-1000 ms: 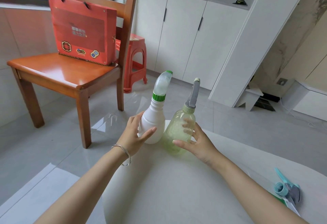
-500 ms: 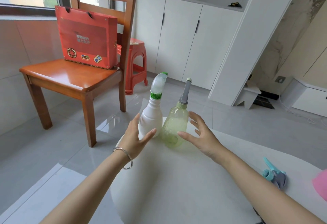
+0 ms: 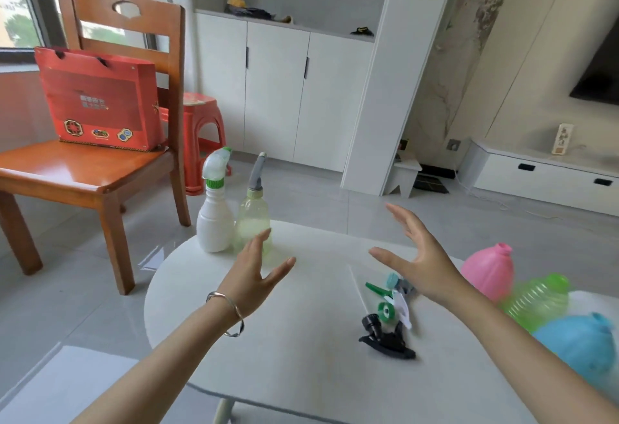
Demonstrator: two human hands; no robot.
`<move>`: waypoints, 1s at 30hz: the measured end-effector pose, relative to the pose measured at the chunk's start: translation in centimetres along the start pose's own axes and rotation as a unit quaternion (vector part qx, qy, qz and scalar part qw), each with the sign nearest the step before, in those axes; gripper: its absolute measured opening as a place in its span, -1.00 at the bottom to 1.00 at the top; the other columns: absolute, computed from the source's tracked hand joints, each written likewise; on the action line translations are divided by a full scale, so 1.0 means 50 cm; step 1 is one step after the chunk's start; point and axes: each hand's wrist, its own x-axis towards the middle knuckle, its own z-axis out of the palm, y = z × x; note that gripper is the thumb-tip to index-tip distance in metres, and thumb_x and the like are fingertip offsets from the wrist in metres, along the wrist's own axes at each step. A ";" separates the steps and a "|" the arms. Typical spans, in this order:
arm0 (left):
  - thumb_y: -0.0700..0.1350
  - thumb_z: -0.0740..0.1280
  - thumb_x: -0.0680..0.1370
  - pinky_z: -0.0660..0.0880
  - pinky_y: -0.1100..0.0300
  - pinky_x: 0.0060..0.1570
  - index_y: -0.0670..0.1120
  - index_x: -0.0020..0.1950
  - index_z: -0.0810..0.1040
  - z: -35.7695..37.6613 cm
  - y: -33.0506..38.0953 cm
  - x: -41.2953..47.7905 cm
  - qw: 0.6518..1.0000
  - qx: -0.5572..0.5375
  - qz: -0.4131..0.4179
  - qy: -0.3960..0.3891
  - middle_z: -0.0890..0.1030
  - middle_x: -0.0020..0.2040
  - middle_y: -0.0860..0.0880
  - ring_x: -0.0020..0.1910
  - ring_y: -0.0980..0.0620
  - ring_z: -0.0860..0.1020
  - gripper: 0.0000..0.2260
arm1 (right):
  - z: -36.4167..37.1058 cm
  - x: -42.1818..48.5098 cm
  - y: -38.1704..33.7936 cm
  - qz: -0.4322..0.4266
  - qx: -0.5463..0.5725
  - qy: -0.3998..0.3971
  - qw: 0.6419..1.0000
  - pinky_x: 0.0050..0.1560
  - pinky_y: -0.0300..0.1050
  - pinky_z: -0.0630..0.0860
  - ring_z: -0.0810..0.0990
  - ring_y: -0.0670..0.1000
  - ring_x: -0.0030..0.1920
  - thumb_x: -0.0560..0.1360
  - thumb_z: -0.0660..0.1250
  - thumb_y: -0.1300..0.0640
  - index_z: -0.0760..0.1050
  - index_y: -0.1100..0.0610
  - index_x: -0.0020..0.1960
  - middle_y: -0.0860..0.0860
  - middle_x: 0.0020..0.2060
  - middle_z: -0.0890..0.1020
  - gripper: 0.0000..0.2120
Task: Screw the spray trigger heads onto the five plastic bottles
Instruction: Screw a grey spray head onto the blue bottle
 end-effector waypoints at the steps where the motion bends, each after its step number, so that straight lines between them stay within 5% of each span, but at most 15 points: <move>1: 0.15 0.29 0.50 0.20 0.14 0.42 -0.10 0.50 0.14 0.022 0.025 0.003 1.000 0.001 0.011 -0.008 0.27 0.50 -0.05 0.47 0.01 0.26 -0.33 | -0.029 -0.022 0.005 -0.003 -0.020 0.020 1.000 0.36 -0.31 0.09 0.26 -0.35 0.31 0.26 0.40 -0.29 0.20 -0.39 0.32 -0.42 0.32 0.29 -0.31; 3: 0.15 0.27 0.52 0.20 0.15 0.41 -0.10 0.50 0.15 0.071 0.076 0.007 0.999 0.002 0.027 -0.026 0.27 0.49 -0.04 0.46 0.02 0.26 -0.35 | -0.087 -0.063 0.017 -0.018 -0.080 0.071 0.994 0.33 -0.49 -0.03 0.33 -0.38 0.21 0.34 0.44 -0.16 0.25 -0.24 0.38 -0.30 0.34 0.34 -0.33; 6: 0.14 0.25 0.53 0.20 0.16 0.40 -0.10 0.48 0.18 0.154 0.145 0.004 0.997 0.001 0.050 -0.056 0.30 0.47 -0.06 0.45 0.00 0.27 -0.39 | -0.168 -0.121 0.046 -0.026 -0.106 0.132 0.985 0.45 -0.22 0.09 0.36 -0.28 0.28 0.38 0.48 0.03 0.29 -0.15 0.36 -0.25 0.33 0.36 -0.38; 8: 0.13 0.26 0.54 0.18 0.19 0.39 -0.10 0.48 0.21 0.210 0.186 -0.003 0.995 0.001 0.067 -0.077 0.32 0.46 -0.06 0.45 0.00 0.27 -0.41 | -0.219 -0.155 0.069 -0.037 -0.110 0.176 0.977 0.39 -0.32 0.18 0.33 -0.24 0.31 0.37 0.50 0.13 0.33 -0.05 0.36 -0.17 0.32 0.38 -0.37; 10: 0.12 0.26 0.54 0.17 0.21 0.38 -0.10 0.48 0.21 0.265 0.221 -0.012 0.992 -0.006 0.077 -0.101 0.32 0.46 -0.06 0.45 0.00 0.26 -0.42 | -0.265 -0.183 0.096 -0.043 -0.171 0.215 0.960 0.36 -0.37 0.16 0.34 -0.13 0.33 0.34 0.52 0.15 0.36 0.05 0.37 -0.06 0.34 0.40 -0.35; 12: 0.09 0.27 0.55 0.15 0.25 0.35 -0.11 0.47 0.22 0.316 0.250 -0.022 0.989 -0.017 0.079 -0.121 0.32 0.46 -0.06 0.45 0.00 0.26 -0.44 | -0.300 -0.211 0.129 -0.032 -0.228 0.250 0.940 0.40 -0.16 0.19 0.34 0.01 0.37 0.33 0.53 0.12 0.35 0.08 0.39 0.01 0.37 0.41 -0.32; 15: 0.10 0.26 0.55 0.19 0.22 0.36 -0.10 0.46 0.24 0.379 0.284 -0.035 0.986 -0.029 0.071 -0.150 0.35 0.43 -0.05 0.43 0.00 0.28 -0.46 | -0.328 -0.252 0.188 0.027 -0.193 0.292 0.936 0.39 -0.10 0.20 0.30 0.01 0.41 0.31 0.55 0.05 0.27 0.06 0.42 0.02 0.40 0.36 -0.23; 21: 0.15 0.23 0.55 0.15 0.17 0.40 -0.10 0.46 0.24 0.472 0.317 -0.055 0.978 0.003 0.082 -0.194 0.32 0.46 -0.06 0.47 0.00 0.24 -0.44 | -0.340 -0.313 0.318 0.184 -0.098 0.254 0.944 0.33 -0.12 0.19 0.18 -0.01 0.46 0.29 0.56 -0.02 0.07 -0.01 0.49 -0.04 0.48 0.17 -0.06; 30: 0.16 0.23 0.55 0.24 0.10 0.39 -0.09 0.42 0.30 0.549 0.323 -0.086 0.972 0.010 0.060 -0.227 0.37 0.42 -0.07 0.42 -0.04 0.30 -0.47 | -0.323 -0.352 0.412 0.269 0.004 0.211 0.940 0.07 -0.15 0.35 0.38 -0.08 0.16 0.24 0.59 -0.01 0.16 0.03 0.39 -0.08 0.24 0.38 -0.12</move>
